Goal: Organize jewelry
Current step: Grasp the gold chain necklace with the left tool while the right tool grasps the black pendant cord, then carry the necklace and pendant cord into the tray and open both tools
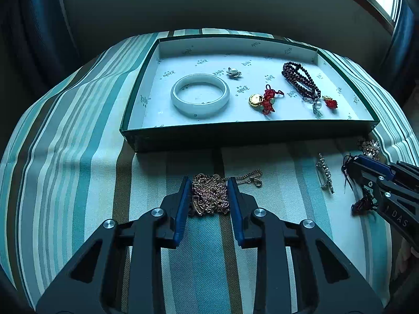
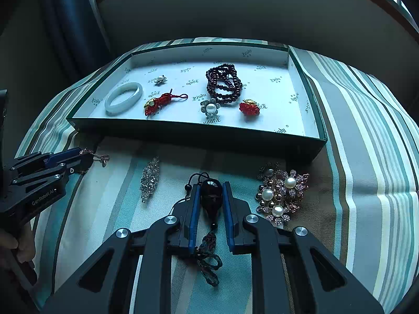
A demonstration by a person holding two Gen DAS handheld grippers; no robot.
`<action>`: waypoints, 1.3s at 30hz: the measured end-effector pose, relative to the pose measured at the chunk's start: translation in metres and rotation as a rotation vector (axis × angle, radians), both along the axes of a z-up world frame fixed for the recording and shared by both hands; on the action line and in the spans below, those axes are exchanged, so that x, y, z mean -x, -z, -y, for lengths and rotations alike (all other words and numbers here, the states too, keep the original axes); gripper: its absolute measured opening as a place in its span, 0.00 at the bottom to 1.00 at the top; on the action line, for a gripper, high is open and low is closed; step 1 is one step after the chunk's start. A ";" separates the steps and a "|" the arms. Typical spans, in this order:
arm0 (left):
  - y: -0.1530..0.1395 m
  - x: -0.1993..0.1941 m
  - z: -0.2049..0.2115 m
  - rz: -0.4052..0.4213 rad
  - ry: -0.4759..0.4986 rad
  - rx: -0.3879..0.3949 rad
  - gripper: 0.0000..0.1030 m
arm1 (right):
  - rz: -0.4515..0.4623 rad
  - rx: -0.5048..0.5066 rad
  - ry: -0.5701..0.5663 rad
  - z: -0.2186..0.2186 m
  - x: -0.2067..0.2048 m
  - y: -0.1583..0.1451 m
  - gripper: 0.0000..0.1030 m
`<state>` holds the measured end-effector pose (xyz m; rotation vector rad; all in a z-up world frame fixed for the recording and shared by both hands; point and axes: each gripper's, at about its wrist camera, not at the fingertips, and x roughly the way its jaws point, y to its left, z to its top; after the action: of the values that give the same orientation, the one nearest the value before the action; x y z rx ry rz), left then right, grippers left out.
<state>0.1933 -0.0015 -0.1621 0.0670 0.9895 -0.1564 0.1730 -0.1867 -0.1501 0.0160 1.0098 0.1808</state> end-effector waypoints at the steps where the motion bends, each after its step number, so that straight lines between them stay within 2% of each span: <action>1: 0.000 0.000 0.000 -0.001 0.002 0.003 0.21 | 0.000 0.000 0.000 0.000 0.000 0.000 0.17; 7: 0.000 0.001 -0.006 -0.017 -0.009 0.044 0.15 | 0.003 0.000 0.003 0.000 0.001 0.000 0.17; 22: -0.015 0.014 -0.005 0.006 -0.003 0.051 0.14 | 0.016 -0.007 0.000 -0.001 0.009 -0.006 0.17; 39: -0.045 0.037 -0.007 0.074 -0.007 0.058 0.14 | 0.097 -0.007 -0.012 -0.001 0.036 -0.042 0.17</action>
<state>0.1561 0.0058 -0.1172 0.0167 0.9110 -0.1750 0.1372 -0.1861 -0.1083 0.0080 0.9127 0.1942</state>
